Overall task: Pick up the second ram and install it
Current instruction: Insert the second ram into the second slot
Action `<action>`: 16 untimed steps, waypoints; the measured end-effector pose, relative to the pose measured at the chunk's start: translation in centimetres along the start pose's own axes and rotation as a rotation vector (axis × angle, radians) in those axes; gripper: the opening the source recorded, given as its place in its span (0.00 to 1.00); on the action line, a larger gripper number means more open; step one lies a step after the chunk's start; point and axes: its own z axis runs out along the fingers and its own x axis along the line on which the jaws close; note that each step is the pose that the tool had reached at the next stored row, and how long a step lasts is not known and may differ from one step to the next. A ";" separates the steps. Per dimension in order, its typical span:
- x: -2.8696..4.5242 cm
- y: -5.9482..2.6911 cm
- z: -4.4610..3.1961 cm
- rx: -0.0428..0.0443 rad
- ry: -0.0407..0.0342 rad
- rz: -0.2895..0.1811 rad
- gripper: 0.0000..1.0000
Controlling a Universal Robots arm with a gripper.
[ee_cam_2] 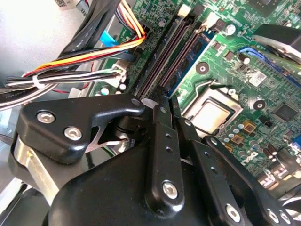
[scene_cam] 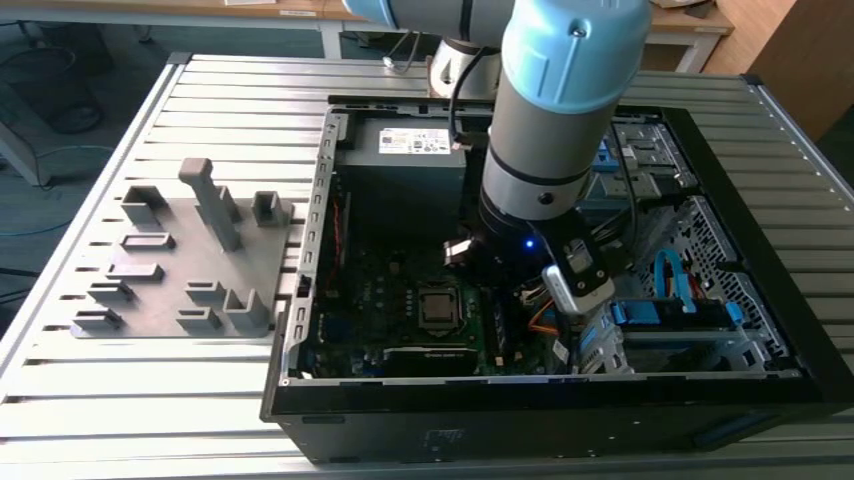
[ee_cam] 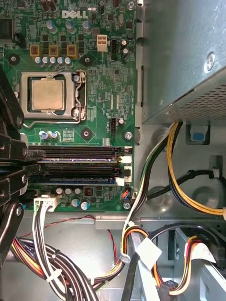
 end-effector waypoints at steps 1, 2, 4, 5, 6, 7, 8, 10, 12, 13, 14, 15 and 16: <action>0.00 0.00 0.03 0.0002 0.0001 0.000 0.14; 0.00 0.01 0.06 0.0006 0.0001 0.000 0.14; 0.01 0.04 0.14 0.0010 0.0002 0.000 0.14; 0.01 0.08 0.19 0.0011 0.0001 0.000 0.14; 0.01 0.11 0.25 0.0009 0.0001 0.000 0.14; 0.01 0.14 0.29 0.0010 0.0001 0.000 0.14; 0.01 0.17 0.32 0.0010 0.0001 0.000 0.14; 0.02 0.24 0.40 0.0008 0.0000 0.000 0.14; 0.02 0.30 0.46 0.0009 0.0000 0.000 0.14; 0.02 0.31 0.47 0.0011 0.0001 0.000 0.14; 0.02 0.31 0.48 0.0012 0.0001 0.000 0.14; 0.02 0.32 0.49 0.0013 0.0002 0.000 0.14; 0.02 0.32 0.51 0.0012 0.0001 0.000 0.14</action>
